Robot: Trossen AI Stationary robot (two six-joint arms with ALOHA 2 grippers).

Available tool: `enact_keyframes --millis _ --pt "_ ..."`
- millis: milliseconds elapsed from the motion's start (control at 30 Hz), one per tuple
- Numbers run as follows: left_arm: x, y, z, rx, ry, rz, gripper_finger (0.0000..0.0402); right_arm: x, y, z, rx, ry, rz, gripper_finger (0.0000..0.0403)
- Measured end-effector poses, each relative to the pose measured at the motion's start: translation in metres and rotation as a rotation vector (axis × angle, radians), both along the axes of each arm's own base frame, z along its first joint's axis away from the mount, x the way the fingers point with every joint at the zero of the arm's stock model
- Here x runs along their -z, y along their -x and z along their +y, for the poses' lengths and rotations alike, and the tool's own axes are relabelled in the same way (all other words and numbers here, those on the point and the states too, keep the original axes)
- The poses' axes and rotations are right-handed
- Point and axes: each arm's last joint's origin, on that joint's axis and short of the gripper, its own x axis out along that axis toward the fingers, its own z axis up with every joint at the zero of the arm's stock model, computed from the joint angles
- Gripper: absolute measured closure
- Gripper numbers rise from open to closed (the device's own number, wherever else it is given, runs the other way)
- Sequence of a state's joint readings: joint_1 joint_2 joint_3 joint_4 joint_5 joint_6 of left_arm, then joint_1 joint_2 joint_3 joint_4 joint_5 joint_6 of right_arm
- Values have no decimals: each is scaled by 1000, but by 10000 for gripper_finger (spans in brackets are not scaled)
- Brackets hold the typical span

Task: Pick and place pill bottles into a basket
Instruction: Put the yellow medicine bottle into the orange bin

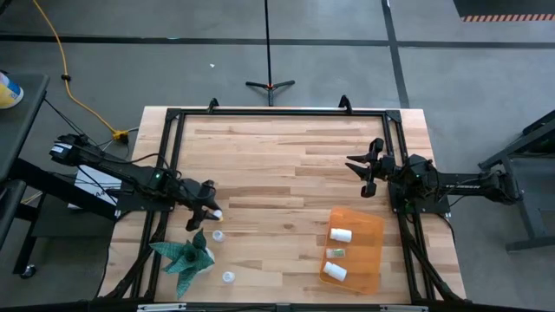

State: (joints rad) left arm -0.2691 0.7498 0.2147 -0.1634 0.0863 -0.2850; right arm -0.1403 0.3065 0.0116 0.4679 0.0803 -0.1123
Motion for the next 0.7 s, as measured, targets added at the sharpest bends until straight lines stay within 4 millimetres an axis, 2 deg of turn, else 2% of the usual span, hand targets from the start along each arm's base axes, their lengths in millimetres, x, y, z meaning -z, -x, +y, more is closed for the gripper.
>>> enact_keyframes --millis 233,533,700 --pt "-2 -2 1 -25 -53 -42 234 0 0 0 0 0 0 318" --pt "-24 -16 4 -53 -322 -366 240 -2 0 0 -14 -72 -33 318" --pt "-35 -20 4 -65 -382 -498 239 6 -5 -1 -7 -157 19 312"
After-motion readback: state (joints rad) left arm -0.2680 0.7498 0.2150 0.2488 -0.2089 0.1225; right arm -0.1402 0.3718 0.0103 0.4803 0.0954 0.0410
